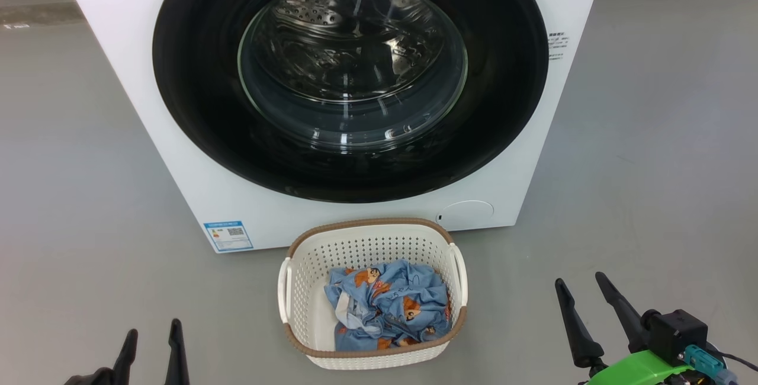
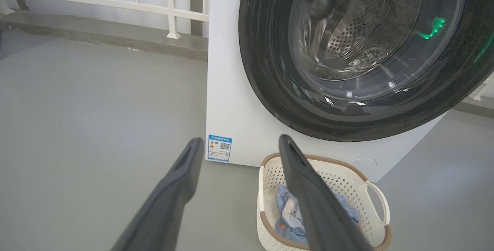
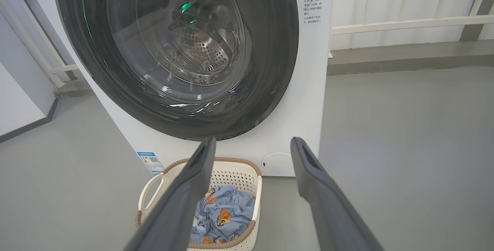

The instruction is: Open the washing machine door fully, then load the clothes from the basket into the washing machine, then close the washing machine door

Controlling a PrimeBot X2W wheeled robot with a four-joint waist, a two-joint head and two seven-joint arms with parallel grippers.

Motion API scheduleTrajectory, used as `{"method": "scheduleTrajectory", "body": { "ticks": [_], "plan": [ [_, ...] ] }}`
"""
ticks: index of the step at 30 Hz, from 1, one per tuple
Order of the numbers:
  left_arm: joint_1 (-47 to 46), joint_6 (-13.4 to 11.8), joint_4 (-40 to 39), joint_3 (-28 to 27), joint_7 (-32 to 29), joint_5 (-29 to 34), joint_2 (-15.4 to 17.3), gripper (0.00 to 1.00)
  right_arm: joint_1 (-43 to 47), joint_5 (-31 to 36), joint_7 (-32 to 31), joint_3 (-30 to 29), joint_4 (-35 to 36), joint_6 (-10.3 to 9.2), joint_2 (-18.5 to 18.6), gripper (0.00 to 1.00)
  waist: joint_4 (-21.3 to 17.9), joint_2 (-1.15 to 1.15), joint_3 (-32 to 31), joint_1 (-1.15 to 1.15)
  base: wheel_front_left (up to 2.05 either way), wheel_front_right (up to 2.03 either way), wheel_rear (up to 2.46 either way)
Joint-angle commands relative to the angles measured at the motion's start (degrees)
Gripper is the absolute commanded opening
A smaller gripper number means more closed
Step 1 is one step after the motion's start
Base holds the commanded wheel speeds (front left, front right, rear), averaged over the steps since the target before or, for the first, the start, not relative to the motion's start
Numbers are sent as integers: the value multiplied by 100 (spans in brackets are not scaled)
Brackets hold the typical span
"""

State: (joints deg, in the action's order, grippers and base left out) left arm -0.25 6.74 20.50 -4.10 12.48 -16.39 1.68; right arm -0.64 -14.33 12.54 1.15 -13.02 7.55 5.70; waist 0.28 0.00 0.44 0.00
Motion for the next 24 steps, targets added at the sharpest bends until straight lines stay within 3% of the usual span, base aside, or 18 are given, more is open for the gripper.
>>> {"method": "scheduleTrajectory", "body": {
  "ticks": [1,10,24],
  "plan": [
    [-90,-42,-103,-200,103,187,106,100,-192,207,98,110,140,-6,76,100,-1,0,3,0,0,0,0],
    [-77,-62,-55,-255,252,724,120,100,-154,799,246,14,151,-6,77,100,-8,0,3,0,0,0,0],
    [-62,-82,-31,-279,252,667,120,100,-114,783,246,-114,47,-6,17,100,6,0,-31,0,0,0,0]
  ]
}}
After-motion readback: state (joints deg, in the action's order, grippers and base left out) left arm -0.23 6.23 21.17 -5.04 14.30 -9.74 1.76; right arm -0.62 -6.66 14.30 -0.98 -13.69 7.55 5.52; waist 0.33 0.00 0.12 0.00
